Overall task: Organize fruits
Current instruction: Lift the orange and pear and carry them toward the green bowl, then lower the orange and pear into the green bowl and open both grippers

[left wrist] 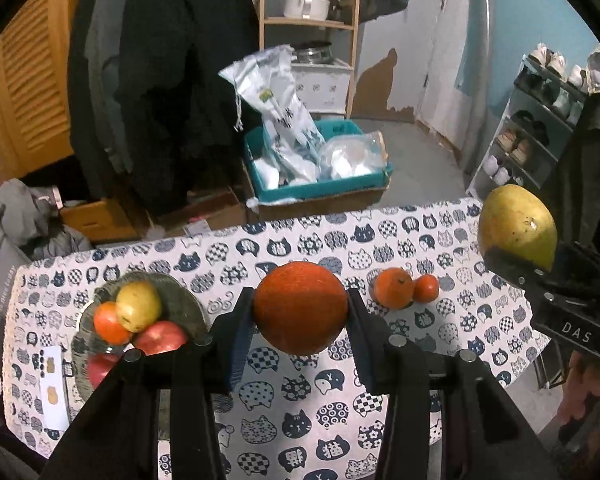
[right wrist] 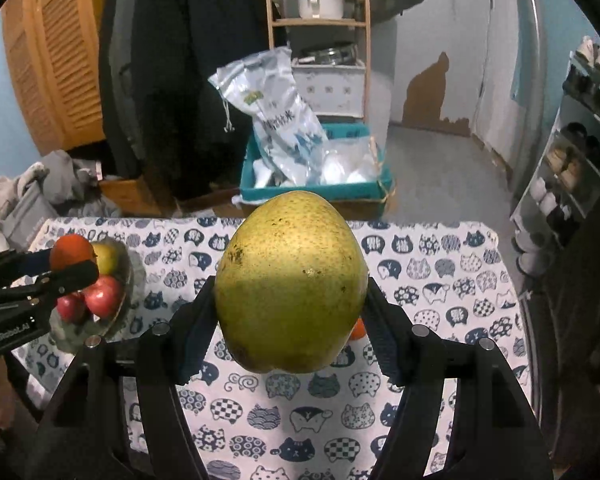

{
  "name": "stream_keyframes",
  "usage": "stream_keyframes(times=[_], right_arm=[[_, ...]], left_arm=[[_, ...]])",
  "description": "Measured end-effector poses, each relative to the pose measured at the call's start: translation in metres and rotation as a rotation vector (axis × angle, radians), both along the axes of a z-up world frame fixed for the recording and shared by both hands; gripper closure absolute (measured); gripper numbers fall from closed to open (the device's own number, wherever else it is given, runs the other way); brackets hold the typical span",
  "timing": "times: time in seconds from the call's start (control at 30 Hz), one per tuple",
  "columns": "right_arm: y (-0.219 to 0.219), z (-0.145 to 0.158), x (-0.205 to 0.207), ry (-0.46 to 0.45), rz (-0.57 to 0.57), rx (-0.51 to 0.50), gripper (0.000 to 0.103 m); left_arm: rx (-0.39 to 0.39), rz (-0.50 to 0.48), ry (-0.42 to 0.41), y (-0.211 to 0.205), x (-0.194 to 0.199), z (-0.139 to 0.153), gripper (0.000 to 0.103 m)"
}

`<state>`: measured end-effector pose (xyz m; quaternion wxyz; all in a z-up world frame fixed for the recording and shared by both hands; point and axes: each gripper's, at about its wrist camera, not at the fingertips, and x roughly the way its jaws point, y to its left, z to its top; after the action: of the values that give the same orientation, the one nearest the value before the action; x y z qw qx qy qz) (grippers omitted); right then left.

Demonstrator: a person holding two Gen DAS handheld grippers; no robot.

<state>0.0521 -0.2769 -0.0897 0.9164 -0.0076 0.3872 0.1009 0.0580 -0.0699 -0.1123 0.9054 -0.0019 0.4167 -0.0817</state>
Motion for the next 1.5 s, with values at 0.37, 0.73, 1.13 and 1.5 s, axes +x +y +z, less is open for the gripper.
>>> stream_keyframes(times=[0.37, 0.73, 1.13, 1.5], right_arm=[[0.016, 0.025, -0.008, -0.055, 0.038, 0.008, 0.034], [0.048, 0.039, -0.007, -0.078, 0.105, 0.023, 0.034], [0.107, 0.041, 0.002, -0.068, 0.204, 0.033, 0.034], [0.171, 0.030, 0.010, -0.017, 0.315, 0.064, 0.034]], left_arm=[[-0.022, 0.024, -0.060, 0.017, -0.012, 0.023, 0.058], [-0.030, 0.084, -0.083, 0.049, -0.021, 0.030, 0.058], [-0.028, 0.183, -0.059, 0.102, -0.027, 0.017, 0.058], [-0.034, 0.269, -0.015, 0.154, -0.035, -0.006, 0.058]])
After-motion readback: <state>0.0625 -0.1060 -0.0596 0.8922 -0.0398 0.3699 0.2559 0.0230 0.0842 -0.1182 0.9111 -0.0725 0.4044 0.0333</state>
